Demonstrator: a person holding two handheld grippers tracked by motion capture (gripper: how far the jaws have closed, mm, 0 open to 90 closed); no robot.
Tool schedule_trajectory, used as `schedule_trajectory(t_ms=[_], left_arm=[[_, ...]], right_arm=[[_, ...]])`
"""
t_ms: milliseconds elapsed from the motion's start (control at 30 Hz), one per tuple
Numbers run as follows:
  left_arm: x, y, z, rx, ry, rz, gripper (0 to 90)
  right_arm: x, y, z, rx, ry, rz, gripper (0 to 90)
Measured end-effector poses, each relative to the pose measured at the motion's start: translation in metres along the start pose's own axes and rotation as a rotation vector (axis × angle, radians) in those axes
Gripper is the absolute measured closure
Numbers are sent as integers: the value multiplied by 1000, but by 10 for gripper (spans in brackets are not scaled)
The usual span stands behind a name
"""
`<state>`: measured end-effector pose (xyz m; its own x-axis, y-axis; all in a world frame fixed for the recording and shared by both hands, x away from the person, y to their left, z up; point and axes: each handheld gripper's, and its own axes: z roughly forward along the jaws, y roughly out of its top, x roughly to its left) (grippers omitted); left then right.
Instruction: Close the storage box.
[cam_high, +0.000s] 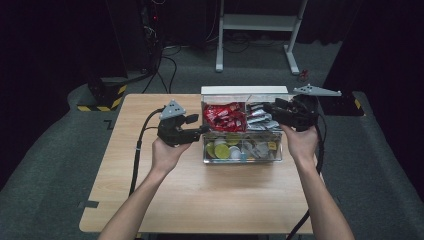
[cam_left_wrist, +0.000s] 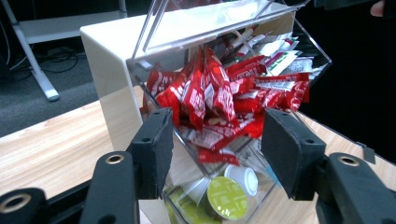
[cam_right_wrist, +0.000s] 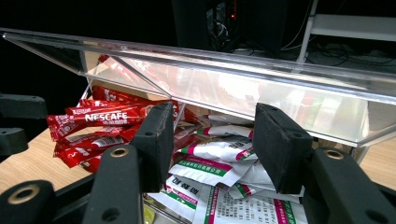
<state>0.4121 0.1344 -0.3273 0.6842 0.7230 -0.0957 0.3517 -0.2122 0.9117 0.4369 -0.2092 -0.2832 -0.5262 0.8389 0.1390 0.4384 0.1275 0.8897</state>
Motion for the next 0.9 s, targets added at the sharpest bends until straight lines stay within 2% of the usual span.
schedule_trajectory(t_ms=[267,400,667,800,900], left_arm=[[-4,9,15,19,-2,17,452],[-4,12,24,44,24,39,491],[-4,14,28,60,64,71,609],[-4,17,30,73,63,75,618],[-7,21,33,85,71,94,621]], right_arm=[[0,-1,0,-5,3,6,482],[-1,-1,0,-4,9,9,483],[1,-2,2,-8,14,14,482],[2,-1,4,-1,16,10,482],[3,-1,4,-2,15,8,482]])
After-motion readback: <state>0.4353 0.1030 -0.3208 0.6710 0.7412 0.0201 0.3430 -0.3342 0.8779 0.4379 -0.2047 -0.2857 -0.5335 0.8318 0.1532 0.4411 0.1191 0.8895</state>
